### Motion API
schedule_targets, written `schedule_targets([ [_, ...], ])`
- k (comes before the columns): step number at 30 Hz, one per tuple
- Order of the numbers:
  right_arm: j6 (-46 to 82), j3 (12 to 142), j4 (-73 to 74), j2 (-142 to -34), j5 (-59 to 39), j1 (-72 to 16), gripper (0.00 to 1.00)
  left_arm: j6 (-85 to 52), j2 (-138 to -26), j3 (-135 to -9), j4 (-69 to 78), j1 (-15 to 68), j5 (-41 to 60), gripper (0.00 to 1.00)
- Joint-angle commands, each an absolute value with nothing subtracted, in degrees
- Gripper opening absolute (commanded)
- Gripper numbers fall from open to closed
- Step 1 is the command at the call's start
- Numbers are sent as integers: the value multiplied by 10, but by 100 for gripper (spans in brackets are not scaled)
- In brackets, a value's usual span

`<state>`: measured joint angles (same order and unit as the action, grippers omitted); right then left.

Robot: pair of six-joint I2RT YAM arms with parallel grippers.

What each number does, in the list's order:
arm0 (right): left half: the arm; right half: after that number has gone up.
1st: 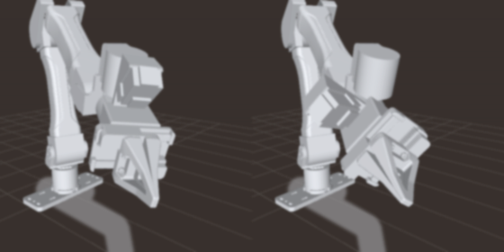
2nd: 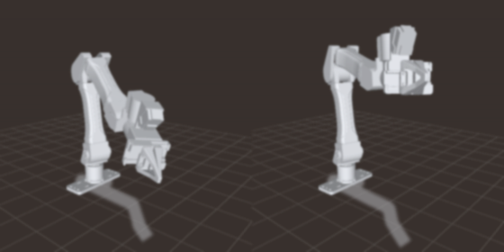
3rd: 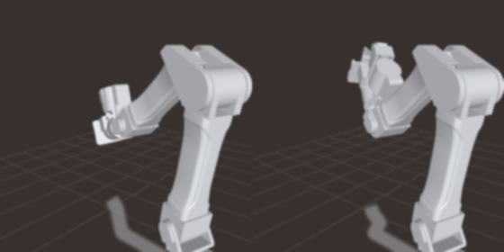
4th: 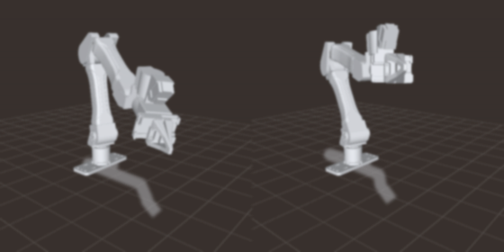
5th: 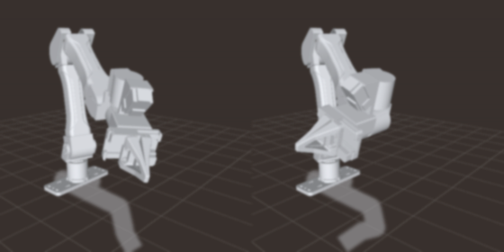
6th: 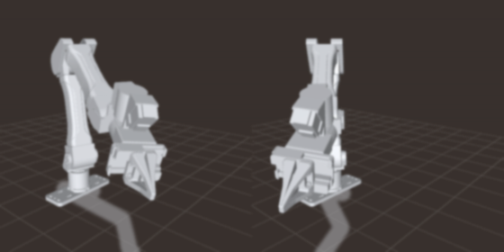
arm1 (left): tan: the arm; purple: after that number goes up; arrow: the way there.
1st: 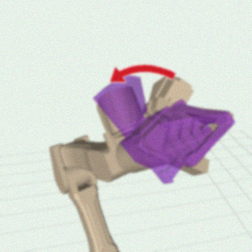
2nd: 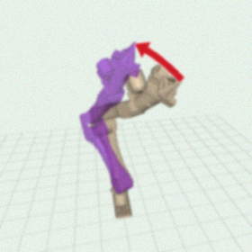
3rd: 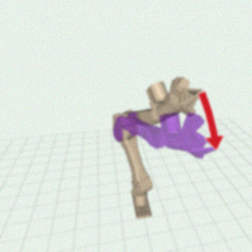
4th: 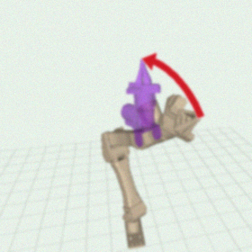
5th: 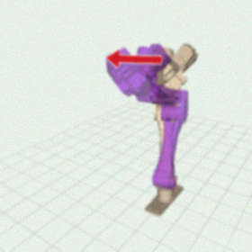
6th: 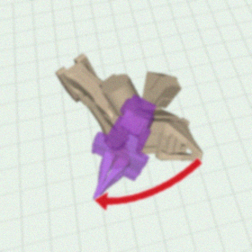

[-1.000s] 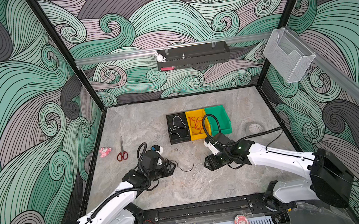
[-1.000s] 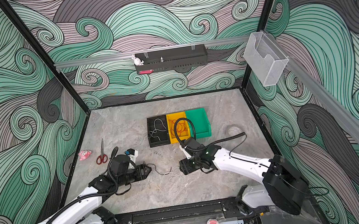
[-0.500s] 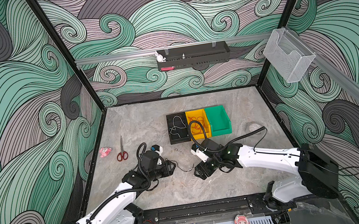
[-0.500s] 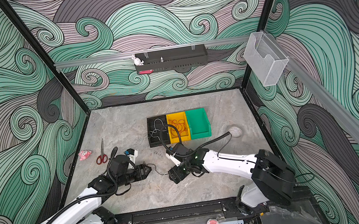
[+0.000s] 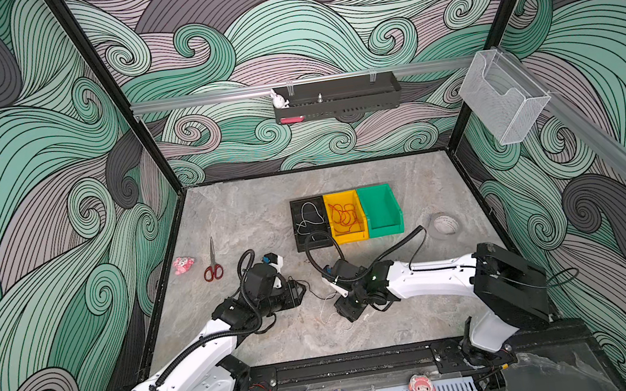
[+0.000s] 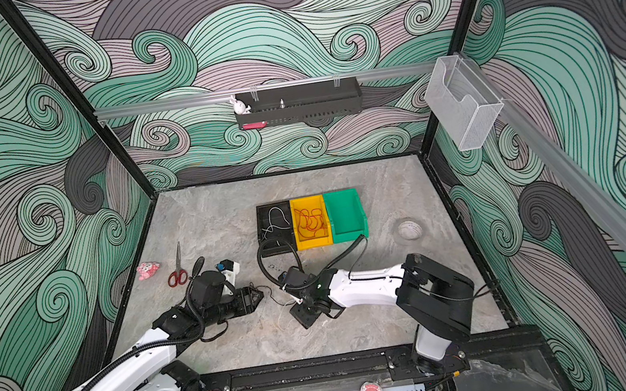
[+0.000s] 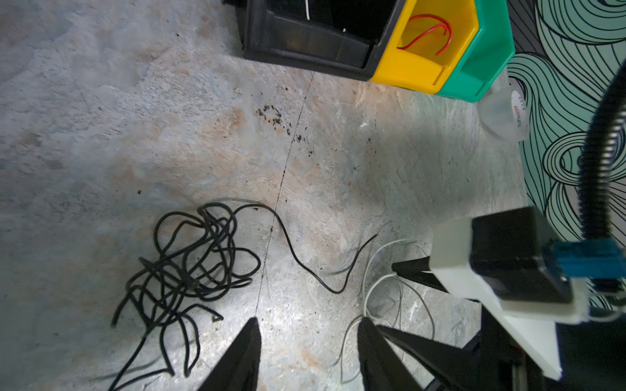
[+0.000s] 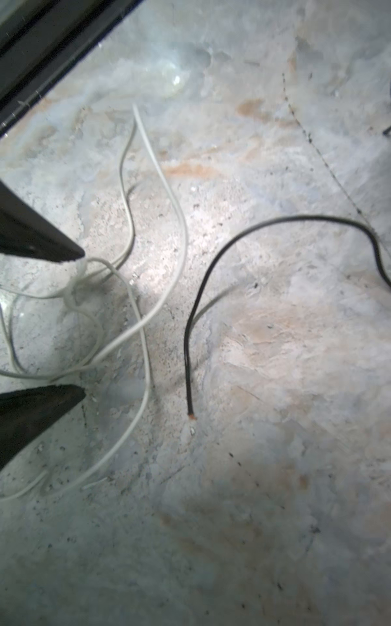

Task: Untangle the cables
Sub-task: 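Lift the white wire with the right gripper and carry it over the black bin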

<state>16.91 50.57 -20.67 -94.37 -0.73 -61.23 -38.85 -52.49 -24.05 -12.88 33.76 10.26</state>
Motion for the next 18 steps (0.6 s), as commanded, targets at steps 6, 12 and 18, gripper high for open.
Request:
schedule_targets([
  [6,171,519,-212,-968,35,-615,24,-397,-519,-234,-142,337,82,49],
  [12,167,518,-215,-944,34,-615,6,-398,-519,-233,-145,337,71,49],
  [18,162,527,-228,-890,8,-607,0,-400,-518,-228,-146,337,63,49],
])
